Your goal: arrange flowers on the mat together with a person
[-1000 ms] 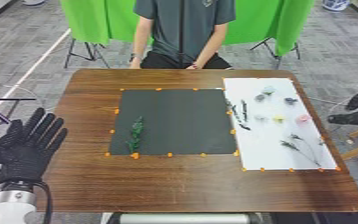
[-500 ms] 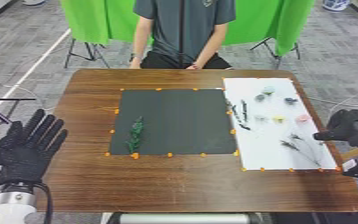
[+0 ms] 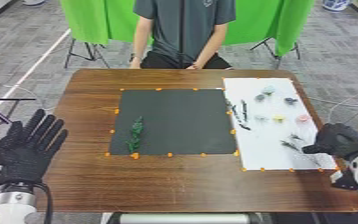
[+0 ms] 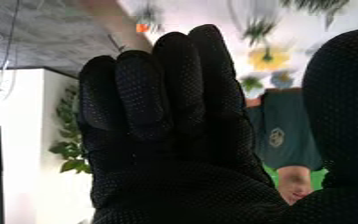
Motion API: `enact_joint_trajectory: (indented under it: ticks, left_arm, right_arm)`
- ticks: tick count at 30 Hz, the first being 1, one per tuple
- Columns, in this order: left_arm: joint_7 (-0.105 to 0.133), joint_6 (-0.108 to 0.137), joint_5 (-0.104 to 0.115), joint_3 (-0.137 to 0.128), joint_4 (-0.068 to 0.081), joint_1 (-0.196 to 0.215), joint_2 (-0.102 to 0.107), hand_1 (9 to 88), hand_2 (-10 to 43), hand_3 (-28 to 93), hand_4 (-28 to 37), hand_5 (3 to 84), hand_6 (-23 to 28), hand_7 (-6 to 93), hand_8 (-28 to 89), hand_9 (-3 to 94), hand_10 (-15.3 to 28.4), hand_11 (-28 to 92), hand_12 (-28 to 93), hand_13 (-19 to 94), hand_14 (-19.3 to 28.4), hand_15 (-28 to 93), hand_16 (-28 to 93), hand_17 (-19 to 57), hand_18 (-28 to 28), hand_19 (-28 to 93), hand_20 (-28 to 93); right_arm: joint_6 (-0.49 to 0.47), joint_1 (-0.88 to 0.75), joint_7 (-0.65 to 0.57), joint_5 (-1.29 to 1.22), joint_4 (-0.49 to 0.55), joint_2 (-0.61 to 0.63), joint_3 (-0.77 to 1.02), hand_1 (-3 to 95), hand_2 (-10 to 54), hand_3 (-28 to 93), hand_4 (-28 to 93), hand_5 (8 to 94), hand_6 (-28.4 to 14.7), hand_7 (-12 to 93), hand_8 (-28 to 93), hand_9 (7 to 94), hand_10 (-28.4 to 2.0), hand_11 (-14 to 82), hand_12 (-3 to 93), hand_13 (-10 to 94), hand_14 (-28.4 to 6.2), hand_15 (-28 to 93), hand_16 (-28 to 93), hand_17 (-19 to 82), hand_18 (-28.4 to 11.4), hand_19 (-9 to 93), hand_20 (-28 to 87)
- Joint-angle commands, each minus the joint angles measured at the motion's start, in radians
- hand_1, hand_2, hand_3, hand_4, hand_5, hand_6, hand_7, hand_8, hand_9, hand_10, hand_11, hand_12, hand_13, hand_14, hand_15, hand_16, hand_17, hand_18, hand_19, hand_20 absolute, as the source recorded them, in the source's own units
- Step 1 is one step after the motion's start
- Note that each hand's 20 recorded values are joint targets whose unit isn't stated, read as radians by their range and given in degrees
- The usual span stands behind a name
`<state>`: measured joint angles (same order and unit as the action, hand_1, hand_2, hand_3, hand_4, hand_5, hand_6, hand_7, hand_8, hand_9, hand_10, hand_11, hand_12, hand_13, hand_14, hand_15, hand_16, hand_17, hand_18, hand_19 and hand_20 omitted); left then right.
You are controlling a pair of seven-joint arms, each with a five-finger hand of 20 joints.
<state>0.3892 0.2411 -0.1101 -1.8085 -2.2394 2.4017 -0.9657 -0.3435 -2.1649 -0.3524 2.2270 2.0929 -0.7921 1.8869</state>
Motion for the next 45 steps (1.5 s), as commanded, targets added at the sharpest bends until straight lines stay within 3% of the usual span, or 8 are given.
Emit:
enact_joint_trajectory:
  ticks: [1, 10, 29, 32, 34, 37, 40, 45]
  left_arm:
    - [-0.011, 0.010, -0.002, 0.005, 0.003, -0.001, -0.008, 27.4, 12.3, 72, -28.3, 44.5, 6.3, 8.9, -9, 39.6, 13.1, 13, 8, 31, 12.7, 16, -4, -1.6, 12.3, 24, 12]
    - [-0.016, 0.013, 0.002, 0.007, 0.006, -0.001, -0.009, 27.4, 12.3, 72, -28.3, 44.5, 6.4, 8.8, -9, 39.7, 13.2, 13, 8, 31, 12.8, 16, -4, -1.6, 12.3, 24, 12]
    - [-0.036, 0.004, 0.000, 0.024, 0.021, -0.023, 0.000, 27.5, 12.3, 72, -28.3, 44.5, 6.4, 8.8, -9, 39.6, 13.2, 13, 8, 31, 12.8, 16, -4, -1.7, 12.3, 25, 12]
    - [-0.033, 0.005, 0.001, 0.028, 0.021, -0.024, 0.001, 27.5, 12.3, 72, -28.3, 44.4, 6.4, 8.8, -8, 39.6, 13.2, 13, 8, 31, 12.8, 16, -4, -1.7, 12.3, 24, 12]
    - [-0.035, 0.006, 0.002, 0.028, 0.021, -0.023, 0.001, 27.5, 12.4, 72, -28.3, 44.5, 6.4, 8.9, -8, 39.6, 13.2, 13, 8, 31, 12.9, 16, -4, -1.7, 12.3, 24, 12]
    - [-0.038, 0.007, 0.002, 0.028, 0.022, -0.025, -0.001, 27.5, 12.4, 72, -28.3, 44.5, 6.5, 8.8, -9, 39.6, 13.3, 13, 8, 31, 12.9, 16, -4, -1.7, 12.3, 24, 12]
    - [-0.035, 0.007, 0.002, 0.026, 0.019, -0.019, 0.000, 27.5, 12.4, 72, -28.3, 44.5, 6.6, 8.8, -9, 39.6, 13.2, 13, 8, 31, 13.0, 17, -4, -1.7, 12.3, 24, 12]
    - [-0.031, 0.007, 0.003, 0.026, 0.018, -0.015, 0.000, 27.6, 12.4, 72, -28.3, 44.5, 6.5, 8.8, -8, 39.6, 13.3, 13, 8, 31, 13.0, 17, -4, -1.7, 12.3, 25, 12]
  right_arm:
    - [0.065, 0.013, -0.003, 0.116, -0.038, 0.000, -0.079, 32.1, -9.5, 70, -28, 67.2, -2.1, 28, -14, 63.7, -15.2, 53.4, 33.6, 60, -13.8, 71, 32, 34, -21.9, 81, 33]
    - [0.166, 0.013, -0.077, 0.088, -0.051, 0.008, -0.125, 48.4, -9.5, 70, -27, 69.0, -1.8, 47, 6, 68.5, -14.1, 53.9, 39.8, 65, -13.1, 72, 34, 37, -22.0, 84, 35]
    - [0.422, -0.015, -0.191, 0.062, -0.013, 0.025, -0.145, 49.8, -9.1, 76, -25, 69.1, -3.2, 50, 15, 72.3, -13.4, 49.0, 46.7, 68, -12.2, 72, 34, 40, -22.6, 88, 35]
    - [0.380, -0.013, -0.249, 0.082, 0.004, 0.027, -0.144, 49.3, -9.1, 76, -24, 68.9, -3.2, 51, 15, 72.4, -13.4, 48.8, 46.9, 68, -12.1, 72, 34, 40, -22.5, 88, 34]
    - [0.331, -0.009, -0.265, 0.101, 0.004, 0.023, -0.145, 42.4, -9.4, 74, -21, 65.5, -3.2, 51, 13, 68.8, -14.6, 53.4, 40.6, 66, -12.5, 72, 34, 39, -22.3, 88, 33]
    - [0.303, -0.002, -0.275, 0.087, -0.005, 0.017, -0.151, 28.0, -9.4, 76, -19, 58.6, -5.7, 51, -15, 61.2, -17.6, 56.3, 35.5, 61, -13.8, 73, 33, 37, -22.0, 88, 30]
    - [0.216, 0.004, -0.273, 0.059, -0.003, 0.004, -0.143, 25.2, -9.5, 75, -20, 58.0, -6.5, 48, -16, 59.7, -18.4, 56.0, 35.2, 60, -14.5, 73, 34, 36, -22.0, 88, 30]
    - [0.194, 0.012, -0.260, 0.046, -0.012, 0.002, -0.155, 23.7, -9.5, 73, -21, 59.8, -6.8, 36, -13, 59.0, -18.9, 54.9, 35.2, 59, -15.2, 73, 33, 35, -22.5, 88, 30]
